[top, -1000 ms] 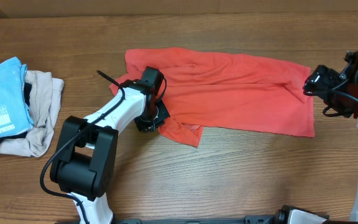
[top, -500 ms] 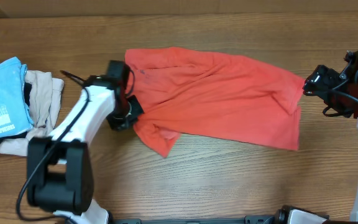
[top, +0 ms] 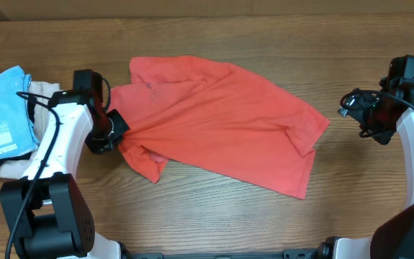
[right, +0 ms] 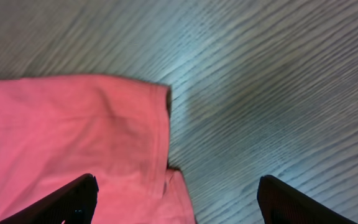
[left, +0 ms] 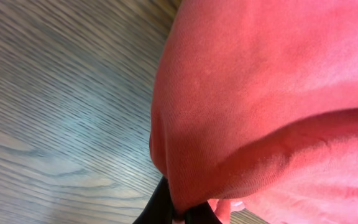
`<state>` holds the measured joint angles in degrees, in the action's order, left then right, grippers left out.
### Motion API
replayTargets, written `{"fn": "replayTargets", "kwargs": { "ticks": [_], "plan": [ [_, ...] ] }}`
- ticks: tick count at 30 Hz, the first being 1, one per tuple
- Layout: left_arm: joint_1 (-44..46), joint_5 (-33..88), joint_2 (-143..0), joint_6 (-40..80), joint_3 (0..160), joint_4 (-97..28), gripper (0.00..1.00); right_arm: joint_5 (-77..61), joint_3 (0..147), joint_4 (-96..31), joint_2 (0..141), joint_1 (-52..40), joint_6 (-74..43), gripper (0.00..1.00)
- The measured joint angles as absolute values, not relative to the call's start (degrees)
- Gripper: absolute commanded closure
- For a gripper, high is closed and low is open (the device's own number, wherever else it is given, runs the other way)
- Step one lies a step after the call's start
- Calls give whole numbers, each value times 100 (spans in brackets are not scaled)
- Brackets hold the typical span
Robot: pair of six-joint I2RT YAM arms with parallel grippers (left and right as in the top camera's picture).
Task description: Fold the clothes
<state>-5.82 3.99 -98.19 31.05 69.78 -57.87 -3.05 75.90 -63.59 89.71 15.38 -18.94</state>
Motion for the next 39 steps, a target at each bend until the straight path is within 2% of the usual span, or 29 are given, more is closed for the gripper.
{"fn": "replayTargets", "kwargs": {
  "ticks": [6,8,14,19,22,25,26,27,29,31,39],
  "plan": [
    [-637,381,-9819,2967,6978,-5835,96,-464,7098,-6353,9205,1538,-2045,14],
    [-637,379,-9819,2954,6978,-5830,96,-644,6761,-6248,9225,1525,-2062,11],
    [-637,379,-9819,2952,6978,-5808,95,-941,5808,-4681,9255,1446,-2086,11],
    [-637,379,-9819,2952,6978,-5815,95,-1046,5374,-3116,9297,1369,-2097,15],
    [-637,379,-9819,2952,6978,-5813,96,-1072,5343,-2873,9415,1260,-2097,17],
    [-637,381,-9819,2952,6978,-5815,96,-1092,5339,-2668,9636,1127,-2097,22],
    [-637,381,-9819,2952,6978,-5817,96,-1096,5336,-2611,9712,1105,-2093,25],
    [-637,381,-9819,2952,6978,-5815,96,-1111,5334,-2471,9883,1072,-2097,32],
    [-637,379,-9819,2952,6978,-5813,96,-1105,5339,-2351,10077,1046,-2093,59],
    [-637,381,-9819,2952,6978,-5817,96,-1107,5352,-2163,10141,1046,-2086,96],
    [-637,379,-9819,2950,6978,-5808,96,-871,5603,-1662,10346,1046,-2097,96]
  ]
}}
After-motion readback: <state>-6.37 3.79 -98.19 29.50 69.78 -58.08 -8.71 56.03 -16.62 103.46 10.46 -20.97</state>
